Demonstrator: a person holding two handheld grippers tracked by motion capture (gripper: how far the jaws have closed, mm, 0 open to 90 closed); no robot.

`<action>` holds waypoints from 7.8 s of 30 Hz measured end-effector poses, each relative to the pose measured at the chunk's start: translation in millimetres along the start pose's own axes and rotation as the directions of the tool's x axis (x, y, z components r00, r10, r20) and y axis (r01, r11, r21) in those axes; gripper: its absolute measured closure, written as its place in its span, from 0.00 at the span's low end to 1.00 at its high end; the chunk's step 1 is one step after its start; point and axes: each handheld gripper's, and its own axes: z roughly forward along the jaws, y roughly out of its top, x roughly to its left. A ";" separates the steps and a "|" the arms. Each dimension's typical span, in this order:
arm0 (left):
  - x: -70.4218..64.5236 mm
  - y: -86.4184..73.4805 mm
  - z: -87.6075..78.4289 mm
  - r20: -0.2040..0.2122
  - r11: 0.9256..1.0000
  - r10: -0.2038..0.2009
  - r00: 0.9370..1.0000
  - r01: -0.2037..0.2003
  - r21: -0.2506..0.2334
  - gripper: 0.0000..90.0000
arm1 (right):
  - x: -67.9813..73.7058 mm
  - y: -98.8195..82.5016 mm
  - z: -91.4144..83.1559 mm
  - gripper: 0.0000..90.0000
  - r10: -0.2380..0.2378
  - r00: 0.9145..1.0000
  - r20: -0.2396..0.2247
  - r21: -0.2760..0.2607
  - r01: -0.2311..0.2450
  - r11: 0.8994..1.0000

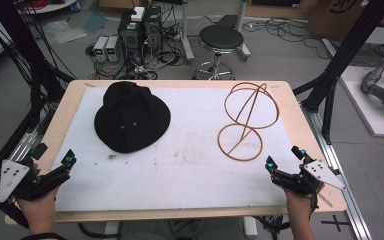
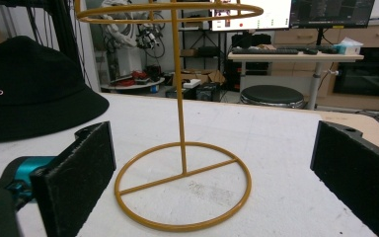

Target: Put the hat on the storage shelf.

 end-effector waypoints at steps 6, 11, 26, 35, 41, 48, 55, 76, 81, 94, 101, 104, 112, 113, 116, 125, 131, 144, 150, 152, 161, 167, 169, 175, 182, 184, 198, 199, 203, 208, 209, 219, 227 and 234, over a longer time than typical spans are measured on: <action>0.3 0.6 -0.4 0.000 1.000 0.003 1.000 -0.003 0.002 0.19 | 0.3 0.3 -0.3 0.03 0.003 1.000 0.000 -0.001 -0.003 1.000; 1.6 1.5 -1.0 -0.004 1.000 -0.009 1.000 0.009 -0.001 0.19 | 0.3 0.4 0.2 0.03 -0.004 1.000 -0.001 -0.002 0.004 1.000; -6.1 21.3 11.7 -0.001 0.998 -0.049 0.999 0.049 -0.027 0.19 | 1.2 -0.1 -1.2 0.03 0.012 1.000 0.001 -0.002 -0.012 1.000; -23.5 38.2 37.9 0.041 1.000 -0.015 0.999 0.015 0.003 0.17 | -0.1 0.4 -2.7 0.03 0.034 0.999 0.010 -0.010 -0.034 0.999; -34.1 51.9 63.5 0.076 1.000 0.009 0.997 -0.010 0.016 0.17 | 0.0 0.1 -1.5 0.03 0.032 0.999 0.010 -0.010 -0.032 0.999; -41.6 63.7 86.2 0.100 1.000 0.010 0.995 -0.011 0.015 0.16 | -1.2 -0.1 -2.3 0.03 0.034 0.999 0.012 -0.008 -0.034 0.999; -50.4 71.8 109.7 0.142 0.999 0.014 0.990 -0.020 0.044 0.17 | -1.1 0.0 -2.5 0.03 0.037 0.999 0.013 -0.009 -0.037 0.999; -66.2 61.5 162.6 0.159 0.989 0.046 0.986 -0.068 0.133 0.20 | -1.7 -0.3 -1.3 0.03 0.035 0.999 0.013 -0.009 -0.035 0.999; -70.1 55.2 176.5 0.139 0.982 0.056 0.989 -0.080 0.172 0.23 | -1.7 -0.3 -1.1 0.03 0.035 0.999 0.013 -0.010 -0.035 0.999; -76.3 33.3 203.8 0.133 0.958 0.094 0.987 -0.126 0.259 0.27 | -1.6 -0.7 -0.6 0.03 0.043 0.999 0.014 -0.006 -0.043 0.999; -77.6 27.3 209.1 0.132 0.945 0.113 0.985 -0.148 0.290 0.31 | -0.9 -0.6 -0.3 0.03 0.041 0.999 0.012 -0.009 -0.041 0.999; -77.9 26.3 210.1 0.118 0.943 0.121 0.986 -0.152 0.297 0.38 | -0.6 -0.7 0.0 0.03 0.040 0.999 0.008 -0.009 -0.040 0.999; -78.2 22.8 213.4 0.095 0.932 0.128 0.987 -0.153 0.330 0.63 | 0.0 -0.8 0.3 0.03 0.041 0.999 0.010 -0.002 -0.041 0.999; -78.1 22.4 213.4 0.098 0.930 0.129 0.987 -0.155 0.334 0.68 | -0.1 -0.8 0.3 0.03 0.042 0.999 0.009 -0.002 -0.042 0.999; -79.3 22.2 213.2 0.120 0.924 0.106 0.987 -0.142 0.355 0.89 | 0.0 -0.9 0.2 0.03 0.041 0.999 0.009 0.000 -0.041 0.999; -74.2 26.6 208.9 0.121 0.936 0.064 0.991 -0.101 0.337 0.95 | -0.2 -0.8 0.0 0.03 0.039 0.999 0.008 -0.003 -0.039 0.999; -67.7 37.4 199.7 0.112 0.963 0.025 0.993 -0.055 0.265 0.95 | 0.2 -0.8 0.4 0.03 0.040 0.999 0.006 0.000 -0.040 0.999; -63.2 60.7 188.4 0.114 0.984 -0.002 0.993 -0.019 0.178 0.95 | 1.8 -0.5 1.2 0.03 0.038 0.999 0.003 0.000 -0.038 0.999; -65.5 75.1 183.9 0.121 0.991 -0.008 0.993 -0.008 0.130 0.95 | 1.9 -0.2 1.0 0.03 0.039 0.999 0.004 -0.004 -0.039 0.999; -66.8 80.2 182.5 0.123 0.994 -0.010 0.992 -0.004 0.111 0.95 | 1.5 -0.1 1.0 0.03 0.034 0.999 0.004 -0.007 -0.034 0.999; -72.0 104.7 174.5 0.144 0.999 -0.033 0.989 0.028 0.036 0.95 | 2.3 0.3 0.5 0.03 0.033 0.999 -0.001 -0.008 -0.033 0.999; -76.8 119.5 169.6 0.152 0.999 -0.039 0.988 0.040 -0.003 0.95 | 3.1 0.3 0.1 0.03 0.037 0.999 -0.002 -0.006 -0.037 0.999; -78.5 124.8 168.1 0.158 0.999 -0.042 0.987 0.045 -0.015 0.95 | 3.1 0.3 0.3 0.03 0.035 0.999 -0.003 -0.007 -0.035 0.999; -86.4 144.0 164.7 0.178 0.996 -0.056 0.982 0.067 -0.058 0.95 | 3.9 0.5 0.1 0.03 0.037 0.999 -0.007 -0.006 -0.037 0.999; -100.9 171.7 160.7 0.219 0.990 -0.051 0.974 0.078 -0.119 0.95 | 4.0 0.9 -0.5 0.03 0.034 0.999 -0.008 -0.011 -0.034 0.999; -108.6 182.3 159.5 0.229 0.987 -0.042 0.973 0.076 -0.140 0.95 | 4.1 1.0 -0.7 0.03 0.032 0.999 -0.009 -0.012 -0.033 0.999; -142.6 212.0 164.5 0.287 0.975 -0.050 0.957 0.109 -0.194 0.96 | 4.1 1.8 -3.6 0.03 0.032 0.999 -0.008 -0.015 -0.032 0.999; -144.8 213.4 165.3 0.294 0.975 -0.050 0.954 0.111 -0.193 0.96 | 4.1 1.8 -3.6 0.03 0.032 0.999 -0.008 -0.015 -0.032 0.999; -158.4 221.5 170.4 0.311 0.974 -0.043 0.950 0.109 -0.199 0.96 | 3.2 1.7 -6.3 0.03 0.036 0.999 -0.007 -0.015 -0.036 0.999; -177.3 230.8 177.4 0.337 0.971 -0.043 0.941 0.118 -0.207 0.96 | 1.4 1.6 -10.4 0.03 0.041 0.999 0.002 -0.018 -0.041 0.999; -181.6 232.3 179.0 0.343 0.971 -0.042 0.938 0.120 -0.208 0.96 | 0.7 1.8 -12.1 0.03 0.041 0.999 0.003 -0.021 -0.041 0.999; -222.0 239.9 195.7 0.407 0.970 -0.035 0.913 0.129 -0.206 0.96 | -2.6 1.6 -19.5 0.03 0.043 0.999 0.017 -0.027 -0.042 0.999; -256.9 239.7 210.1 0.448 0.970 -0.034 0.894 0.137 -0.199 0.96 | -4.6 1.6 -27.2 0.03 0.053 0.998 0.028 -0.032 -0.052 0.998; -284.2 230.7 223.1 0.476 0.975 -0.040 0.878 0.138 -0.173 0.96 | -7.8 1.8 -33.0 0.03 0.045 0.998 0.040 -0.037 -0.044 0.998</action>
